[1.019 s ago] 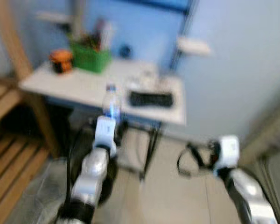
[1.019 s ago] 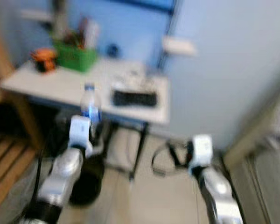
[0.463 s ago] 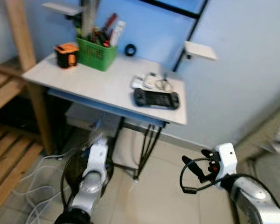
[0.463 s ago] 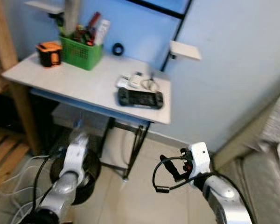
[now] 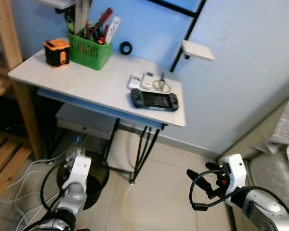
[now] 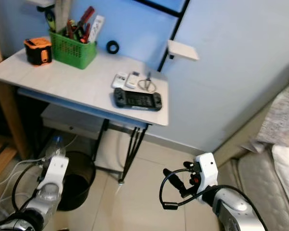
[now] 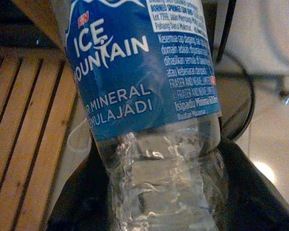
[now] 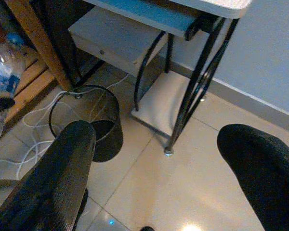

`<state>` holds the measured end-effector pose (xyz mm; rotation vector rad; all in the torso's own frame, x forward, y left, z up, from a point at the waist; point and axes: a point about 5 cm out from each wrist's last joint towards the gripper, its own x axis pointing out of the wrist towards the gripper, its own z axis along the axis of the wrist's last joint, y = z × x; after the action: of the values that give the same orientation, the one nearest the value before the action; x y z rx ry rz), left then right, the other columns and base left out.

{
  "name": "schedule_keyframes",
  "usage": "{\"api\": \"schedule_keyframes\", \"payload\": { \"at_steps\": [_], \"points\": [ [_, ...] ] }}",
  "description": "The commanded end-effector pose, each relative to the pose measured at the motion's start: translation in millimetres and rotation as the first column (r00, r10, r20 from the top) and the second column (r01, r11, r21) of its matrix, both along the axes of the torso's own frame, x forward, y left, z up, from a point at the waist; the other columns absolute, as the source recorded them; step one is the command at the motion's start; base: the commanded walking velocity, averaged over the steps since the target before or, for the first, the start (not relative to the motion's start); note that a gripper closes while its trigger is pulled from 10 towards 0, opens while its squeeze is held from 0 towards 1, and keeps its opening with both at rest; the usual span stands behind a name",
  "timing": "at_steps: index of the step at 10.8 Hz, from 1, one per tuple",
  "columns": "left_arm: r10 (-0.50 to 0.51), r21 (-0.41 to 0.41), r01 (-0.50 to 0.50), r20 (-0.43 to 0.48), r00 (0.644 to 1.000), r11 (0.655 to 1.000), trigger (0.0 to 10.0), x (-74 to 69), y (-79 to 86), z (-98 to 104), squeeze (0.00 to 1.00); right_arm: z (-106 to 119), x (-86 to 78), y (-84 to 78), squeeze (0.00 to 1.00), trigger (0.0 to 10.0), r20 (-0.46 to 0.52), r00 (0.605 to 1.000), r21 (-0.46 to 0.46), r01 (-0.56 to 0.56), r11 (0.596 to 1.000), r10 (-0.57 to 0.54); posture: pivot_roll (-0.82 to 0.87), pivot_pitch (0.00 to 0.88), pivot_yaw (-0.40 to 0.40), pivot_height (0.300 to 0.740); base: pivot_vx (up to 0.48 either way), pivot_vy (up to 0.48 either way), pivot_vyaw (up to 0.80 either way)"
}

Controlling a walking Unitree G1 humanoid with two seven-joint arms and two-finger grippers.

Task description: Clean up the room

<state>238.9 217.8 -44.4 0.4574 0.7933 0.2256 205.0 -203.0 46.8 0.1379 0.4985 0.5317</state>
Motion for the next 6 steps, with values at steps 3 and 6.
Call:
{"api": "schedule_keyframes", "payload": {
  "at_steps": [3,6],
  "points": [
    [-0.066,0.067,0.072,-0.084,0.994,0.995,10.0,-12.1,12.1,-6.4,0.0,-8.3,-18.4,19.0,0.24,10.0,-0.042,0.999,0.043,0.028,0.999,-0.026,-0.04,0.13,-0.209,0.74,0.0,0.0,0.0],
    [-0.129,0.156,0.149,-0.134,0.983,0.976,10.0,-15.3,25.6,-4.9,0.0,-10.3,-54.4,26.1,0.24,10.0,-0.112,0.994,0.055,-0.01,0.998,0.016,-0.04,0.218,-0.217,0.74,0.0,0.0,0.0]
  ]
}}
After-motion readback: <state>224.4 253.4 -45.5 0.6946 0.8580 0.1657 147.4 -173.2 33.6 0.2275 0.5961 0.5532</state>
